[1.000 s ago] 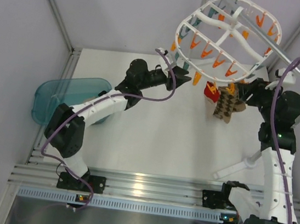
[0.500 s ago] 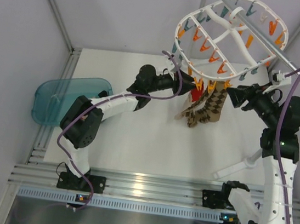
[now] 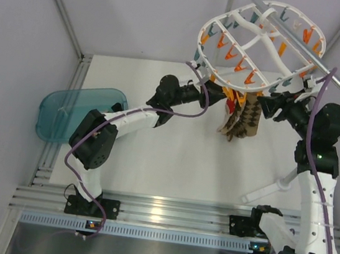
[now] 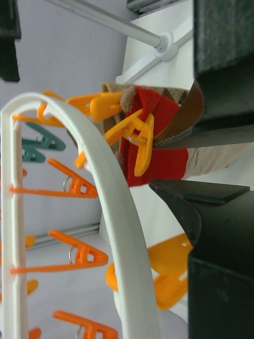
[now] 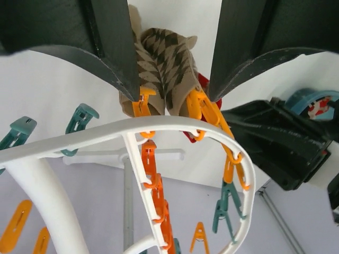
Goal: Clip the socks to the hanger
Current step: Open the clamp at the hanger.
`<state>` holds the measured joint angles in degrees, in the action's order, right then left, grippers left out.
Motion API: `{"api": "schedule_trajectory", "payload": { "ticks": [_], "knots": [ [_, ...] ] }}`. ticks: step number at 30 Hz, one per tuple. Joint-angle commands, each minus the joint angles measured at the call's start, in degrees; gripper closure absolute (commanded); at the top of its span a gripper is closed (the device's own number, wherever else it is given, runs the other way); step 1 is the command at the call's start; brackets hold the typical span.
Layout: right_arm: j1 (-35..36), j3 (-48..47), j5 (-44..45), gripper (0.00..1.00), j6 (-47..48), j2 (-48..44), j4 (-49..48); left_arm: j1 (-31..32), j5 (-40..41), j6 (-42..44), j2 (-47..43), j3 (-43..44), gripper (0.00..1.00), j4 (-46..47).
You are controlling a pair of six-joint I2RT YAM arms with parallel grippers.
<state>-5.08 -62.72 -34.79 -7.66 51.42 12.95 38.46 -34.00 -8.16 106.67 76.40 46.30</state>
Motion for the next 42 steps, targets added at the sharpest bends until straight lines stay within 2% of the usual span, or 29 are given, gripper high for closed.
{"api": "schedule_trajectory", "payload": {
  "ticks": [1, 6, 11, 15, 18, 21, 24, 27, 34, 37, 42],
  "knots": [
    [0.6, -3.8, 2.3, 0.46, 3.3, 1.0, -3.1, 2.8, -3.7, 7.1, -3.0, 0.8, 0.67, 2.0],
    [0.7, -4.9, -3.2, 0.47, 2.0, 0.5, -3.3, 7.3, -4.9, 15.0, -4.6, -0.8, 0.7, 0.5],
    [0.9, -3.4, -4.5, 0.47, 4.0, -1.1, 0.8, 9.7, -3.4, 14.9, -3.5, 0.0, 0.69, 0.8],
    [2.1, -1.6, -0.3, 0.47, 6.1, -1.8, -0.6, 10.3, -1.6, 13.5, -1.8, 2.2, 0.68, 0.5],
    [2.4, -2.8, 0.5, 0.57, 7.1, -1.3, 0.3, 10.9, 0.6, 14.0, -0.7, 3.6, 0.68, -0.5],
    [3.3, -2.6, -0.4, 0.59, 8.9, -1.9, 2.4, 11.1, 2.8, 12.2, 0.2, 5.0, 0.66, -1.9],
    [4.6, -0.9, 0.9, 0.59, 8.1, -2.5, 3.7, 11.1, 5.7, 11.8, -0.5, 4.0, 0.6, -3.3],
    [8.1, 1.5, 6.6, 0.58, 8.0, -3.0, 3.7, 11.0, 5.8, 10.7, -1.0, 2.8, 0.57, -3.1],
    [9.0, 7.7, 10.1, 0.57, 5.9, -3.0, -2.7, 11.0, 6.6, 8.9, -0.6, 3.2, 0.57, -3.4],
    [9.0, 9.0, 12.0, 0.56, 5.6, -2.3, -5.1, 10.3, 6.6, 8.3, -3.4, 0.0, 0.57, -2.5],
    [9.0, 10.1, 16.7, 0.55, 5.2, -1.0, -7.2, 6.3, 8.0, -1.4, -11.4, -8.2, 0.55, -3.5]
  ]
}}
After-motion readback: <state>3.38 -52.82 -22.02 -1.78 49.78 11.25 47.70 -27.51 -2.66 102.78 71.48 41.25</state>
